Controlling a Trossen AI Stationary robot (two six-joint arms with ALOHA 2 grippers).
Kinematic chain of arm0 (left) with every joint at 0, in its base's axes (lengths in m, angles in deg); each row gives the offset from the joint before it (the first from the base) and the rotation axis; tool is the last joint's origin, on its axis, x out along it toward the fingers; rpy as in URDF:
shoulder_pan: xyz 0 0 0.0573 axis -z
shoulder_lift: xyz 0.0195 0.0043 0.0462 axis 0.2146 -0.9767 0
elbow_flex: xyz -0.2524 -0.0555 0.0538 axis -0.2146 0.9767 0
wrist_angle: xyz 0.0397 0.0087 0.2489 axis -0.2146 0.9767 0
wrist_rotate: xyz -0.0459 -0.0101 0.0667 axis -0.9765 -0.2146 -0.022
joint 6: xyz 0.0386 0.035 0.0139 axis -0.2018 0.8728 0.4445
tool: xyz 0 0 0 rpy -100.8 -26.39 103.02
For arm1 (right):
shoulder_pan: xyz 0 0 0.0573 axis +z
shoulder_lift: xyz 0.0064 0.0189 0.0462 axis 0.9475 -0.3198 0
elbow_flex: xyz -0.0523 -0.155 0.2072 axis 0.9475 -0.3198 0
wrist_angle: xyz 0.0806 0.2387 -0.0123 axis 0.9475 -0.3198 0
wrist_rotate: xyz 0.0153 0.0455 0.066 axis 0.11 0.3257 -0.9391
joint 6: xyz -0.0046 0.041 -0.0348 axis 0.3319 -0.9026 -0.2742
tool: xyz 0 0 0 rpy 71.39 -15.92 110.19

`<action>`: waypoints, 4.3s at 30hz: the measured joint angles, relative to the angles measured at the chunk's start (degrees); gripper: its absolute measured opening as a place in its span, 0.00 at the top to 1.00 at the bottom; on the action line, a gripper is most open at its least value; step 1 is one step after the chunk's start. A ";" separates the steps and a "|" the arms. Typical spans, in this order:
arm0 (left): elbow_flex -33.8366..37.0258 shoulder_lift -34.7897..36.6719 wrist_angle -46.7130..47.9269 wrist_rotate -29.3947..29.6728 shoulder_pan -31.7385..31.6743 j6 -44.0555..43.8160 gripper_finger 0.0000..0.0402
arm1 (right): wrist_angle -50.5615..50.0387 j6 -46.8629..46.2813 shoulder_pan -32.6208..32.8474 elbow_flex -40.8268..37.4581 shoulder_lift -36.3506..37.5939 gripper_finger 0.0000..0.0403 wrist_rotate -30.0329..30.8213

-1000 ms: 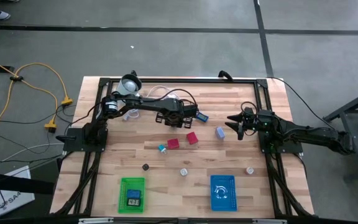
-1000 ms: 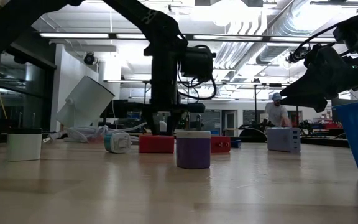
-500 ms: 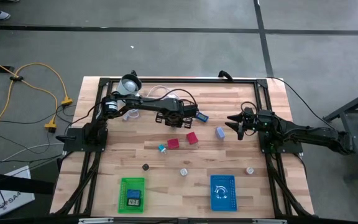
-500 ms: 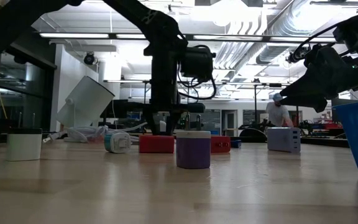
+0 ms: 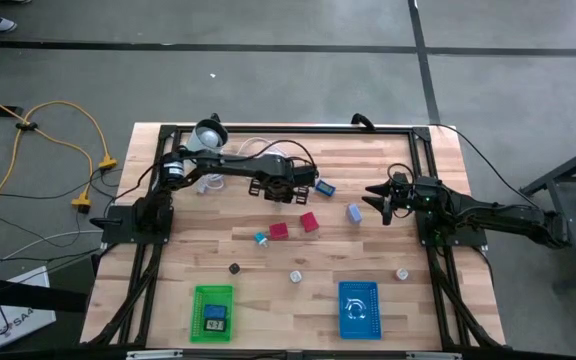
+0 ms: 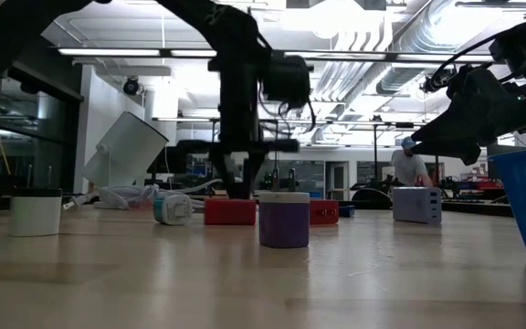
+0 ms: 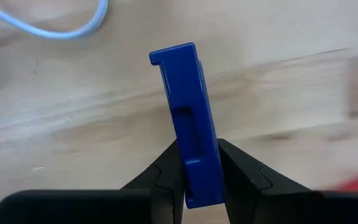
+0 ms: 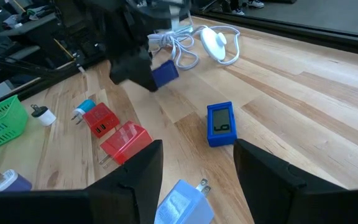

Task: Pick & Place Office items
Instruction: Put the left blue digital clock into the green bin

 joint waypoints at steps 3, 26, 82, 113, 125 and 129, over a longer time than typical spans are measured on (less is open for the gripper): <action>-0.03 2.18 0.10 0.33 -0.14 0.60 0.82 | 0.00 0.00 -0.02 0.00 0.00 0.54 0.01; -0.07 7.26 4.76 1.27 0.56 0.87 0.82 | 0.00 0.01 -0.02 -0.01 0.00 0.54 0.01; -0.15 10.28 6.90 4.83 41.85 -9.06 0.82 | 0.04 0.00 -0.02 0.00 0.01 0.54 0.01; -0.11 10.23 7.21 8.25 63.11 -11.99 0.82 | 0.07 0.00 0.00 0.00 0.02 0.54 0.01; -0.11 10.23 7.86 8.52 64.66 -14.66 0.82 | 0.07 0.00 -0.02 -0.01 0.02 0.54 0.01; -0.11 10.23 7.85 8.55 64.57 -14.65 0.82 | 0.07 0.00 0.00 0.00 0.01 0.54 0.01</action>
